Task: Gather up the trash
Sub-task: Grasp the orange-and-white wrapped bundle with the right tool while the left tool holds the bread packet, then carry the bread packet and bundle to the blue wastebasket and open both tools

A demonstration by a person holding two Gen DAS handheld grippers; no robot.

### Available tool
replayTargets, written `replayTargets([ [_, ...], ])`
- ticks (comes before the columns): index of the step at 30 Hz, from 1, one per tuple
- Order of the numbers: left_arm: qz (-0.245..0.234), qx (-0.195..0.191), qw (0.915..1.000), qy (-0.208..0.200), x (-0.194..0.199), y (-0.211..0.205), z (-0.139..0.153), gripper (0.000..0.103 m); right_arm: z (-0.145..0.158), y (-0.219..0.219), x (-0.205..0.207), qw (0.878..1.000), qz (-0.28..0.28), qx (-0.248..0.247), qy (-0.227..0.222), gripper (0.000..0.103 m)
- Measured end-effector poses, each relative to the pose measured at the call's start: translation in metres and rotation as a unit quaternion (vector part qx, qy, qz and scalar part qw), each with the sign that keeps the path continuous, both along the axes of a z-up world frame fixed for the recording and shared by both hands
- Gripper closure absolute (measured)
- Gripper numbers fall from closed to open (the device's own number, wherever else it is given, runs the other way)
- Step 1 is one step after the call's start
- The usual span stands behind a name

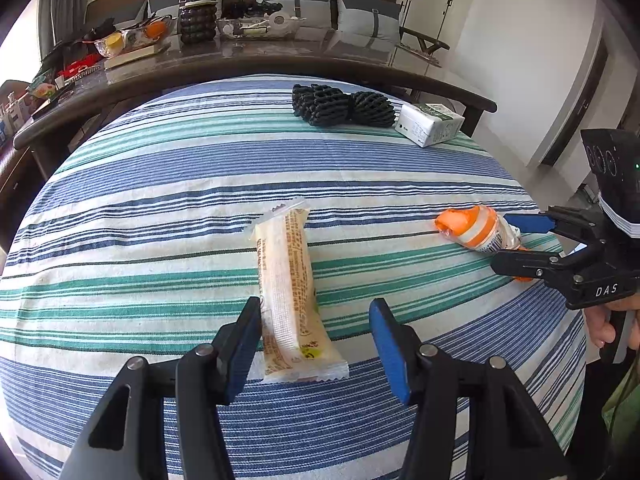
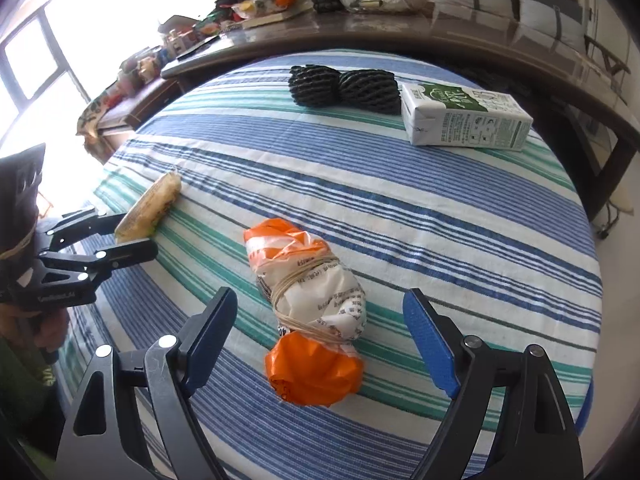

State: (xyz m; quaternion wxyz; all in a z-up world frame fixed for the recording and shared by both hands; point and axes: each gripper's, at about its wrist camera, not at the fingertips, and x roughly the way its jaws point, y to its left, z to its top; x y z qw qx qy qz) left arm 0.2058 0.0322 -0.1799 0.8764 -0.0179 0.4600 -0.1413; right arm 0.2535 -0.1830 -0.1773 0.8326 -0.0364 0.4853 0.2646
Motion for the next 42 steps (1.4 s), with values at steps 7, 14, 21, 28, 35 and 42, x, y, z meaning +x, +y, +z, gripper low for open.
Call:
replayTargets([
  [7,-0.004,-0.011,0.9999,-0.007,0.001,0.0,0.005,0.074,0.009,-0.002,-0.008,1.0,-0.024,0.004,-0.005,0.05],
  [14,-0.033,-0.014,0.9991,-0.021,-0.01,-0.018,0.014,0.074,0.02,-0.031,-0.03,0.998,-0.064,0.018,-0.019,0.05],
  [21,-0.054,-0.009,0.9984,-0.012,-0.018,-0.039,0.006,0.074,0.019,-0.06,-0.046,0.995,-0.093,0.022,-0.014,0.05],
  [28,-0.063,-0.031,0.9975,-0.008,-0.034,-0.065,0.013,0.074,0.025,-0.079,-0.062,0.994,-0.104,0.023,-0.023,0.05],
  [35,-0.109,-0.04,0.9931,-0.016,-0.053,-0.123,0.033,0.074,0.035,-0.118,-0.078,0.989,-0.141,0.031,-0.037,0.05],
  [42,-0.18,-0.046,0.9825,-0.019,-0.061,-0.202,0.051,0.074,0.049,-0.183,-0.09,0.974,-0.217,0.008,-0.062,0.05],
])
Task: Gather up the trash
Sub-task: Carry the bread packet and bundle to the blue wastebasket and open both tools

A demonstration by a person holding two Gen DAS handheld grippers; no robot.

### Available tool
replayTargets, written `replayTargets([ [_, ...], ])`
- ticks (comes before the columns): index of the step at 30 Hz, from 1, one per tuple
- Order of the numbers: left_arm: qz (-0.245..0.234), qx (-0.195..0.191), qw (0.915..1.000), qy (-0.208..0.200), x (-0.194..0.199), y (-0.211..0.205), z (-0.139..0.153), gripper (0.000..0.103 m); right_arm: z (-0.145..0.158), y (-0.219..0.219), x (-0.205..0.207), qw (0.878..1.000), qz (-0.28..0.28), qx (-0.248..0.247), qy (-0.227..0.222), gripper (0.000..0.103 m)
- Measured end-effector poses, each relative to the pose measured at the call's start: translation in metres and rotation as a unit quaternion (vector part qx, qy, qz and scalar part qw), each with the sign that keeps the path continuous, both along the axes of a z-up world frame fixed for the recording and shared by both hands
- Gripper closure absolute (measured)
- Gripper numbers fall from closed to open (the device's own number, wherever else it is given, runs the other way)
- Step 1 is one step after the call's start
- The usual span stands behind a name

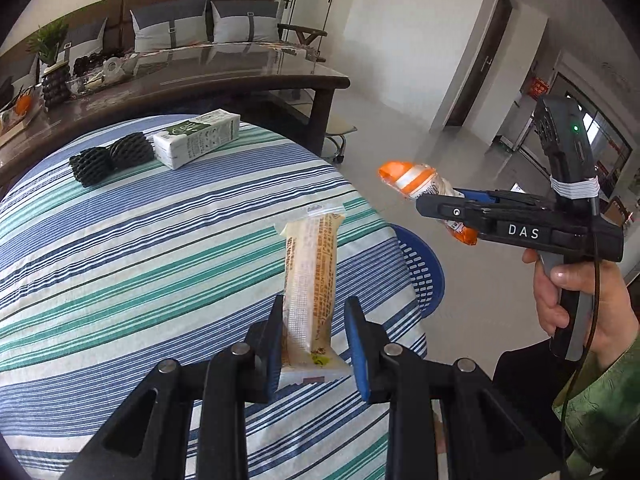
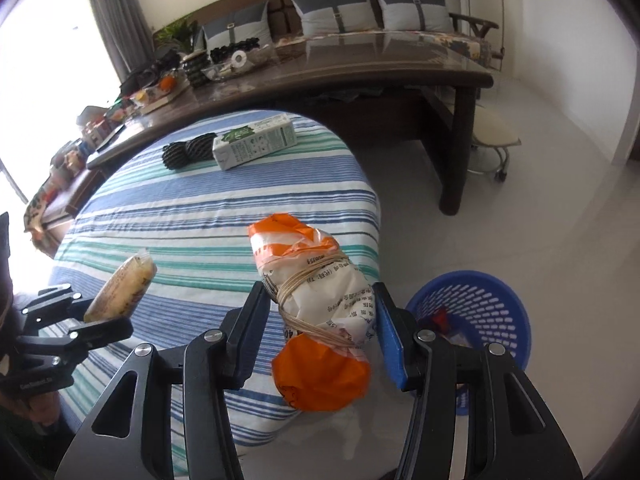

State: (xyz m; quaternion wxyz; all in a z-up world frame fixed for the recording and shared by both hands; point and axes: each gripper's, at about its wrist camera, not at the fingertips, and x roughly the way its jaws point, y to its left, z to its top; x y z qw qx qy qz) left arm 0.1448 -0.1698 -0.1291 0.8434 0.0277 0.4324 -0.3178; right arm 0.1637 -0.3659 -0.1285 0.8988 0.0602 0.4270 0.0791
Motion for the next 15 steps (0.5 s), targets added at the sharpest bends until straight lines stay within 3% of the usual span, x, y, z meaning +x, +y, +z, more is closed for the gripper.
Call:
replayTargets([
  [9,-0.062,-0.015,0.998,0.007,0.012,-0.108,0.01,0.074,0.011,-0.087,0.012,0.996,-0.055,-0.073,0.011,0.05],
  [15,-0.068,0.0,0.9973,0.027,0.037,-0.178,-0.017,0.074,-0.022,-0.145,0.02,0.993,-0.106,-0.055,0.015,0.05],
])
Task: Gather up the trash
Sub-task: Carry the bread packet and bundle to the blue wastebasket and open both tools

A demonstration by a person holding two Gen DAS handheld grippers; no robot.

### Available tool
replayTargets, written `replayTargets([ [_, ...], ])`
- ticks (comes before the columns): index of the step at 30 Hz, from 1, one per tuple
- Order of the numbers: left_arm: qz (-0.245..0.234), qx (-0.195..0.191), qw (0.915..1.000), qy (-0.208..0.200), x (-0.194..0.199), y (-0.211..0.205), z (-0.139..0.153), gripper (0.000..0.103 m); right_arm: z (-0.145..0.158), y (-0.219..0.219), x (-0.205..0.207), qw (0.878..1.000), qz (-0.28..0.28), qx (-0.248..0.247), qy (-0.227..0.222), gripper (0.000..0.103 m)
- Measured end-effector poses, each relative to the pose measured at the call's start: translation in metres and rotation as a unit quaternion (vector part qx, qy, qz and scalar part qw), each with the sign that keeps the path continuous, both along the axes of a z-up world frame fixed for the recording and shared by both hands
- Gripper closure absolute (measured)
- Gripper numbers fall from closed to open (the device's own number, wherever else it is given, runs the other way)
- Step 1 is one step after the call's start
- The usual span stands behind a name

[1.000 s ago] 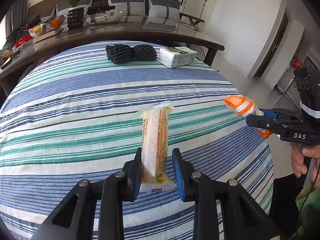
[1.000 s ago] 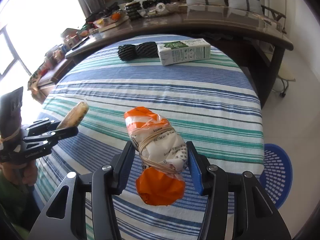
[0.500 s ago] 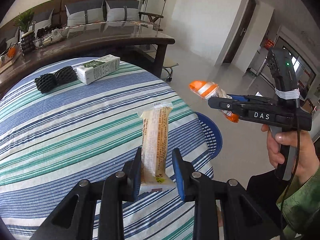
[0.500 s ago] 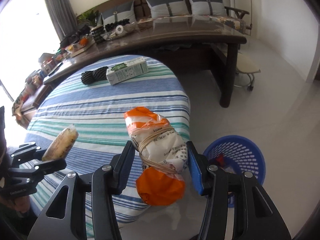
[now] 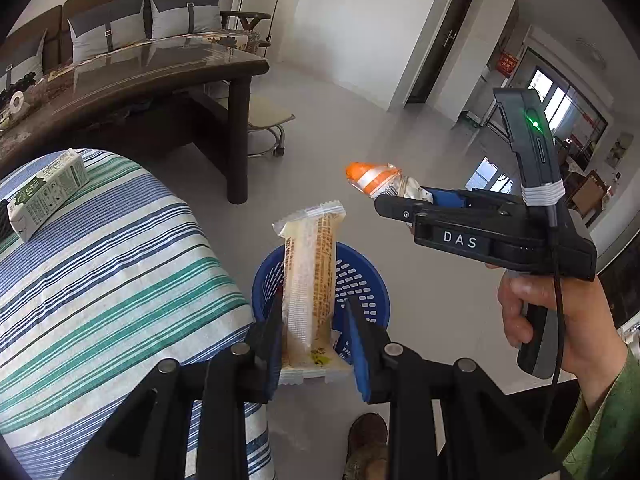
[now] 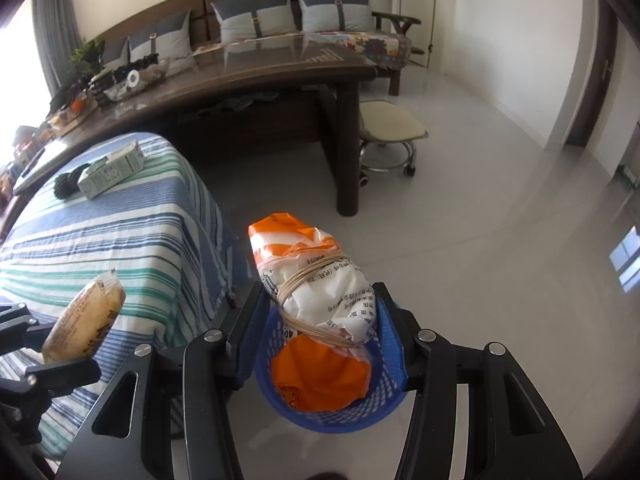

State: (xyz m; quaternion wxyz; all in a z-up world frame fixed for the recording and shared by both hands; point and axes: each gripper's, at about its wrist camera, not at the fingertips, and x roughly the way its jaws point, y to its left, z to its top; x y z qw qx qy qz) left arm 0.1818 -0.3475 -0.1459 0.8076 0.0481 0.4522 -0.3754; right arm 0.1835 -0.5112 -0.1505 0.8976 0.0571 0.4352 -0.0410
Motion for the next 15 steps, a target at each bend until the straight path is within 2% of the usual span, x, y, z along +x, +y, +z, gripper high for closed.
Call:
replayTargets([
  [4,-0.005,0.006,0.9998,0.019,0.014,-0.034,-0.027,0.074,-0.021,-0.031,0.005,0.999,-0.027,0.04,0.024,0.05],
  [9,-0.005,0.012,0.9989,0.045,0.028,-0.067,-0.06,0.074,-0.032,-0.055,0.009,0.996,-0.052,0.064,0.031,0.05],
  [15,-0.011,0.034,0.9978,0.056,0.042,-0.091,-0.088,0.074,-0.045,-0.075,0.014,0.992,-0.072,0.091,0.045,0.05],
])
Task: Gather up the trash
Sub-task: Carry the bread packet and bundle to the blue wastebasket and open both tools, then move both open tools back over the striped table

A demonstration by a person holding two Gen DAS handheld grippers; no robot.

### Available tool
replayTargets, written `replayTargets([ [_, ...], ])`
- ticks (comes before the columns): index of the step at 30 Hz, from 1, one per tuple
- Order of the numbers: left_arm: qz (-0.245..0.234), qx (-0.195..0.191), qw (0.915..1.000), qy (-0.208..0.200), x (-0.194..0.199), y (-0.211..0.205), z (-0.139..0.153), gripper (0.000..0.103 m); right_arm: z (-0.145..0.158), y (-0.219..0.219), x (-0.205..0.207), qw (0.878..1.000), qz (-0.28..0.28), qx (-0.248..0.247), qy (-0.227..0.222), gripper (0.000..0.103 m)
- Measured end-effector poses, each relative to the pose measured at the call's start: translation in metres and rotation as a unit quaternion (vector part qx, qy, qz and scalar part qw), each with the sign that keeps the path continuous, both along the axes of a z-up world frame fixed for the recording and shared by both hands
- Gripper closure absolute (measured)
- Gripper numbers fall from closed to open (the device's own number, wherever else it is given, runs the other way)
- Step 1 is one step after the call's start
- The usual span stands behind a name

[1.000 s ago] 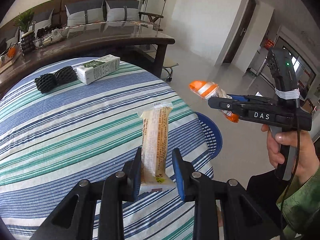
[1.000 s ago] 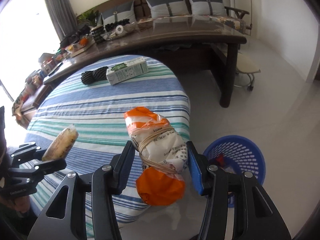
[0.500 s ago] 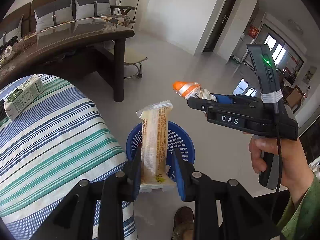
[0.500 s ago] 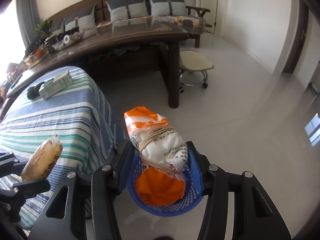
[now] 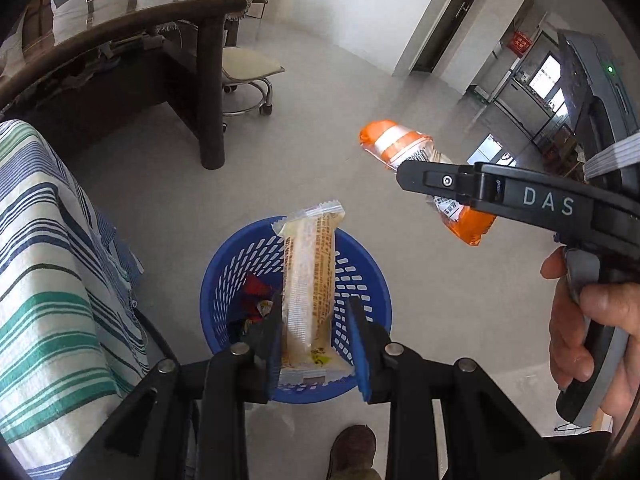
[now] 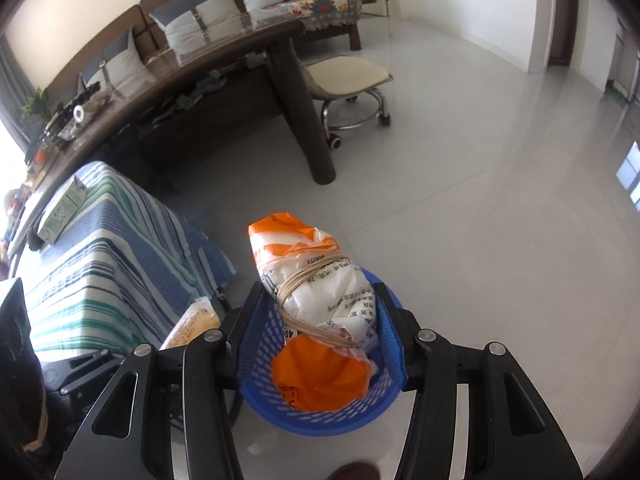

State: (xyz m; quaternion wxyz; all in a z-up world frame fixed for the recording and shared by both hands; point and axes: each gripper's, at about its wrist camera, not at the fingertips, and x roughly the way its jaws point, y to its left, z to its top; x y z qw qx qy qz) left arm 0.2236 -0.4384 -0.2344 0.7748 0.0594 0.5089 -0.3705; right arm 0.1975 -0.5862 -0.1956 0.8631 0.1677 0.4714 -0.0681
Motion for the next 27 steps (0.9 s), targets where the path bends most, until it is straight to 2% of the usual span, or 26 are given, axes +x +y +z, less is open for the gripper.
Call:
replayTargets([
  [5,-0.005,0.01,0.9999,0.002,0.013,-0.013,-0.016,0.072,-0.013,-0.017,0.004,1.0,-0.018,0.02,0.008,0.049],
  [6,-0.005,0.008,0.9999,0.008,0.015,-0.015,-0.02,0.067,-0.017,-0.02,0.005,0.999,-0.022,0.029,0.01,0.048],
  [7,-0.006,0.007,0.9998,0.015,0.018,-0.018,-0.025,0.056,-0.021,-0.023,0.006,0.999,-0.025,0.038,0.014,0.047],
  [9,-0.003,0.005,0.9997,0.022,0.02,-0.021,-0.031,0.045,-0.028,-0.027,0.007,0.998,-0.027,0.052,0.018,0.037],
  [10,-0.001,0.006,0.9997,0.023,0.02,-0.021,-0.033,0.045,-0.03,-0.029,0.007,0.998,-0.031,0.054,0.019,0.033],
  [12,0.005,0.009,0.9996,0.028,0.021,-0.019,-0.033,0.045,-0.029,-0.03,0.006,0.998,-0.039,0.052,0.018,0.033],
  [15,0.013,-0.015,0.9994,0.029,0.011,-0.003,-0.013,0.046,-0.013,-0.031,0.002,0.998,-0.047,0.045,-0.001,0.029],
  [17,0.01,-0.034,0.9992,0.02,0.004,0.009,0.01,0.046,0.002,-0.027,-0.002,0.998,-0.05,0.016,-0.018,0.021],
  [20,-0.006,-0.065,0.9978,-0.004,-0.014,0.037,0.053,0.045,0.026,-0.014,-0.003,0.998,-0.048,-0.025,-0.044,0.014],
  [24,-0.01,-0.085,0.9952,-0.048,-0.042,0.095,0.107,0.044,0.055,0.017,-0.007,0.997,-0.032,-0.025,-0.072,0.01],
  [27,0.02,-0.085,0.9933,-0.075,-0.06,0.153,0.133,0.032,0.075,0.058,-0.009,0.995,-0.002,-0.024,-0.095,0.005],
])
